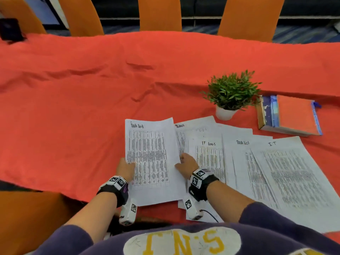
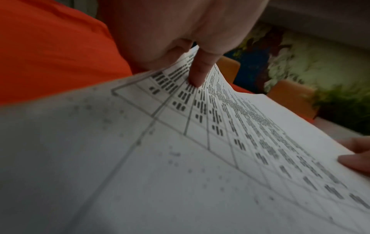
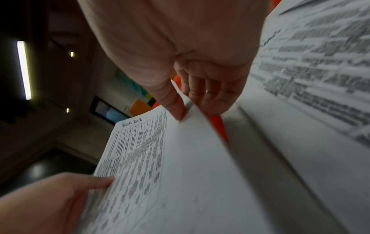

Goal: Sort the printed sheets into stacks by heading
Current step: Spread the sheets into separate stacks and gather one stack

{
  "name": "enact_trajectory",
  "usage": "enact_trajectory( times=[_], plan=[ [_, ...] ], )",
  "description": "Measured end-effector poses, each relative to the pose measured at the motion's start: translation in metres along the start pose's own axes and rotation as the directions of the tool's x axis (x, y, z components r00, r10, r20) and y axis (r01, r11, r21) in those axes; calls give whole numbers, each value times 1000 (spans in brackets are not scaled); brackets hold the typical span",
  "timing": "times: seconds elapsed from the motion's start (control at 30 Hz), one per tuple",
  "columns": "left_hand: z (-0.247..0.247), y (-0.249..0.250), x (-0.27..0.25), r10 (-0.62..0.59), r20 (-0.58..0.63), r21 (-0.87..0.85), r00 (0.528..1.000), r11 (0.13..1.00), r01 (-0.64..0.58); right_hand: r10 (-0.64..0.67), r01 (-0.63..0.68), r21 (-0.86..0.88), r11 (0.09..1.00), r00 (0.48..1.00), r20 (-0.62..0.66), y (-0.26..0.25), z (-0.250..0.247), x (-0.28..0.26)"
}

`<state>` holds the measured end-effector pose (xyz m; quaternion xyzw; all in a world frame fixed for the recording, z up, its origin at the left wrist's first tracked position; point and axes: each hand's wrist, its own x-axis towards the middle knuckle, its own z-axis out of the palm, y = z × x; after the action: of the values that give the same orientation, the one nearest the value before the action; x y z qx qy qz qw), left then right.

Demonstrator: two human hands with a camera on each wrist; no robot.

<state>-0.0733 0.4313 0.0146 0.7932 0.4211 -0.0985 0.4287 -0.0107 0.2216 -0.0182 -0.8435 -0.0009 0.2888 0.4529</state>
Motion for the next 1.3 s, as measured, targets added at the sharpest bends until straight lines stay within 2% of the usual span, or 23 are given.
enact_trajectory(
  times=[0.1,0.23,0.33,0.43,0.53,0.6,0.67,0.73,0.8,0.9,1.07,1.17,1.23,1.3],
  plan=[
    [-9,-28,19,-57,24,64,998,996,55,23,-11,-148,989,997,76,3,30,4],
    [-5,-43,37,-61,30,122,998,991,57,83,-56,-253,966,992,95,4,48,6],
    [-3,-43,51,-89,24,169,996,982,83,113,-89,-235,968,990,89,3,46,7],
    [-5,-38,64,-111,-56,265,992,956,122,133,-132,19,991,991,-16,3,19,1],
    [4,-24,60,-124,-195,295,973,939,179,106,-110,-5,994,971,-215,28,-32,-7],
    [20,-5,47,-24,-160,348,987,934,79,128,-198,-169,965,926,-354,57,-69,-15],
    [45,17,31,120,-59,413,991,907,-85,179,-343,-326,881,879,-442,88,-96,-23],
    [74,39,12,231,33,423,972,878,-223,257,-452,-379,807,848,-464,113,-112,-29],
    [103,57,-10,331,134,408,934,841,-356,309,-494,-373,785,835,-456,130,-123,-34],
    [139,74,-37,446,272,344,853,782,-519,266,-446,-424,788,868,-420,141,-129,-38],
    [177,97,-70,440,478,245,760,764,-596,192,-331,-373,867,912,-362,136,-146,-42],
    [195,110,-89,397,557,70,730,852,-518,127,-232,-287,929,931,-341,119,-154,-50],
    [207,117,-100,335,586,-59,738,926,-373,51,-116,-178,977,942,-333,104,-153,-58],
    [220,122,-108,259,596,-159,760,966,-205,-17,14,-11,1000,971,-238,92,-154,-64]
  ],
)
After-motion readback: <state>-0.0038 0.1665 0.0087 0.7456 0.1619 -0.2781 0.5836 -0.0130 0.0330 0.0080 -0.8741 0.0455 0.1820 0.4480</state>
